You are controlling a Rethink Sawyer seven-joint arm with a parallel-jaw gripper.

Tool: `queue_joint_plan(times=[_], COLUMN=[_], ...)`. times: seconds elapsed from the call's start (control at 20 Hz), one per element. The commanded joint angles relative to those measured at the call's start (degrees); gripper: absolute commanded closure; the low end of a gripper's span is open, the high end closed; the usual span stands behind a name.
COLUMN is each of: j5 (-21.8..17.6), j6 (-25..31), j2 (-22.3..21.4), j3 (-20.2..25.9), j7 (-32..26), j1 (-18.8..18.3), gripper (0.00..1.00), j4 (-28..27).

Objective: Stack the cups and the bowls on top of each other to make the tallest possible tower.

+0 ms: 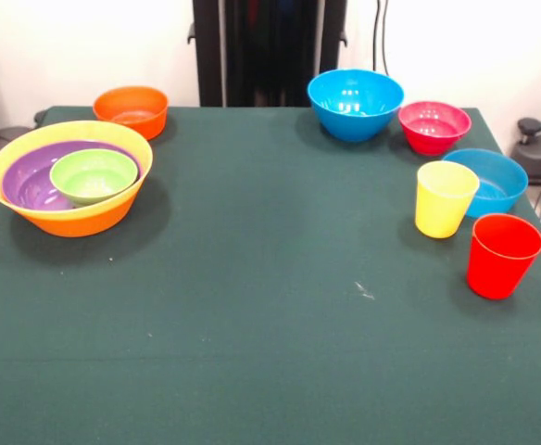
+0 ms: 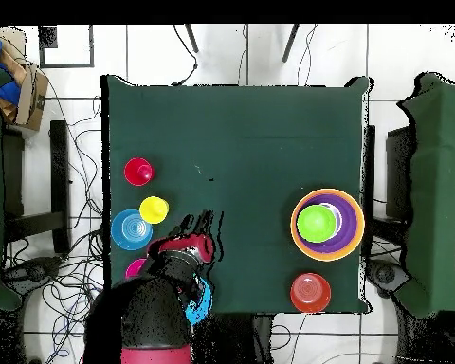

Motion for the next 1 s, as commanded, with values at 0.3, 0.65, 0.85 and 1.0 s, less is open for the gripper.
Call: queue_joint_plan(times=[0.3, 0.65, 0.85, 1.0], j5=[29.42, 56.76, 62.12, 60.13], j6=[3.12, 21.61, 31.13, 31.06], j2=[-6.36, -19.44, -21.28, -19.79], j3=[13.56, 15.84, 13.75, 13.54], j7=[-15.86, -31.0, -30.86, -30.85], j1=[-20.07, -26.51, -26.05, -24.94], gripper=[0.0, 0.0, 0.0, 0.0], j4=[6.22, 6.85, 3.72, 2.62])
